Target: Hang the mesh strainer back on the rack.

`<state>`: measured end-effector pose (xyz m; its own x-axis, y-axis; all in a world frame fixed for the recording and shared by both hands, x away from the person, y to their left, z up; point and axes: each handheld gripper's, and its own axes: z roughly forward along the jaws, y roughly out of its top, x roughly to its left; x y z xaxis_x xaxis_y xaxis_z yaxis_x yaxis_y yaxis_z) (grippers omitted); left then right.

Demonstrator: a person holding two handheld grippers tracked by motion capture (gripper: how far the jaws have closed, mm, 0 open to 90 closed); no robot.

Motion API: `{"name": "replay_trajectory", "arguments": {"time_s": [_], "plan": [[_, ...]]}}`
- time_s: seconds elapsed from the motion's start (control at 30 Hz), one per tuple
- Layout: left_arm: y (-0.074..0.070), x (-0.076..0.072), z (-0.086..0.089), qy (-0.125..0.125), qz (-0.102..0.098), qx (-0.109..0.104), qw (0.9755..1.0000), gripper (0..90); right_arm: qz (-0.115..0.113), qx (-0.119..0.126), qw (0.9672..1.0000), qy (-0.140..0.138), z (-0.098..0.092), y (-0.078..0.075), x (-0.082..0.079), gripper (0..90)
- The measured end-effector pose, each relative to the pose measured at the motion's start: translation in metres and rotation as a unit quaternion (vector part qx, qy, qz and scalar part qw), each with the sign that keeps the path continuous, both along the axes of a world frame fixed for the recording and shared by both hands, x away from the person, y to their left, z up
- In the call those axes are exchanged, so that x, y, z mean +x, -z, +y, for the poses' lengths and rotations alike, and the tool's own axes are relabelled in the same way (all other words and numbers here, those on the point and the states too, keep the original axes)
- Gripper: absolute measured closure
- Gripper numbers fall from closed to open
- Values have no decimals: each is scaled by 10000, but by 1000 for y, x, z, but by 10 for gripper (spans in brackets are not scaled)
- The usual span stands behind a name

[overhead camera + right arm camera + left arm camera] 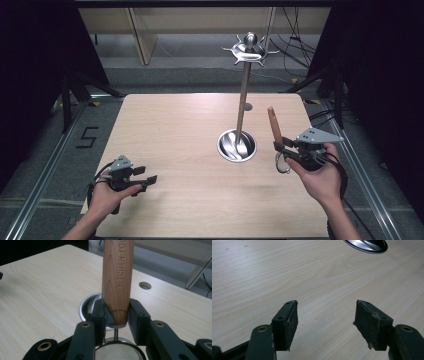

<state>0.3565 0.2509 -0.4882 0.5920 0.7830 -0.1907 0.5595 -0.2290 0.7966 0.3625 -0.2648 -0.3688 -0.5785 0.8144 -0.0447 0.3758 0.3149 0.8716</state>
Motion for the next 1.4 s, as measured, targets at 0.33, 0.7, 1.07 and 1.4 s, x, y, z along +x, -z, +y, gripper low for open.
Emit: {"name": "replay_trajectory", "arguments": {"time_s": [0.33, 0.7, 1.07, 1.4], "plan": [[0, 0, 0, -11, -4, -8, 10000, 343, -60, -3, 10000, -63, 0, -7, 1, 695], [0, 0, 0, -5, -11, -9, 10000, 343, -133, 157, 9998, 77, 3, -13, 0, 695], [1, 0, 1, -6, -38, -34, 10000, 343, -212, 201, 9996, 22, 4, -18, 1, 695], [1, 0, 0, -17, -46, -62, 10000, 343, -542, 217, 9983, 74, 5, -21, 3, 696]]}}
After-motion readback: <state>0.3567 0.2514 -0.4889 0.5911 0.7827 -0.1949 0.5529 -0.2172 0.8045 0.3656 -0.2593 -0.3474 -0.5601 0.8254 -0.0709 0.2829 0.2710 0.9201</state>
